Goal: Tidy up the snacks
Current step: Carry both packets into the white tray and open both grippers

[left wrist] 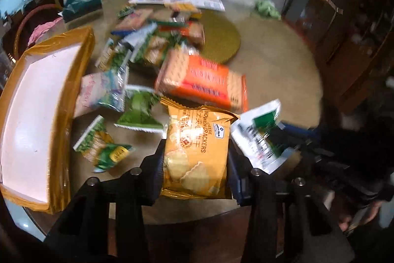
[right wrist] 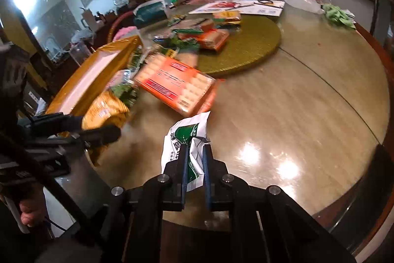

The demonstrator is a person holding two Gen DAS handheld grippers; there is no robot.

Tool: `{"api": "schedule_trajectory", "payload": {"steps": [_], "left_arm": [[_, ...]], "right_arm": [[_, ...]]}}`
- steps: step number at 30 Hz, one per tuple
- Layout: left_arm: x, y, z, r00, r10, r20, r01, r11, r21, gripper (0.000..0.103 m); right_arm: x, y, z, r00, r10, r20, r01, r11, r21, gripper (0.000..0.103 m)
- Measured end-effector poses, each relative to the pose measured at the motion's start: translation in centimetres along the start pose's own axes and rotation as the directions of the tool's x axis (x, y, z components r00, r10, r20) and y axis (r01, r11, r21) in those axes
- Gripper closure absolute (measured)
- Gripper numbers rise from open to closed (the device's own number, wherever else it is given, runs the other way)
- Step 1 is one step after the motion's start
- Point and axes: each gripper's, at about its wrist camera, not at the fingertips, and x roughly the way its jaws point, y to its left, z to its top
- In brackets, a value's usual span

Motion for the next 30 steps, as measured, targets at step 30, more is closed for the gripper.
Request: {"api": "schedule_trajectory", "payload": {"steps": [30], "left_arm": [[-5.4,23.6,-3.4,0.911,0.413,0.008,-0.346,0.772,-0.534,0.057]], "right_arm": [[11.6,23.2,6.4,0.961,0.271,-0.046,-0.274,0.925,-0.265,0.095]]}}
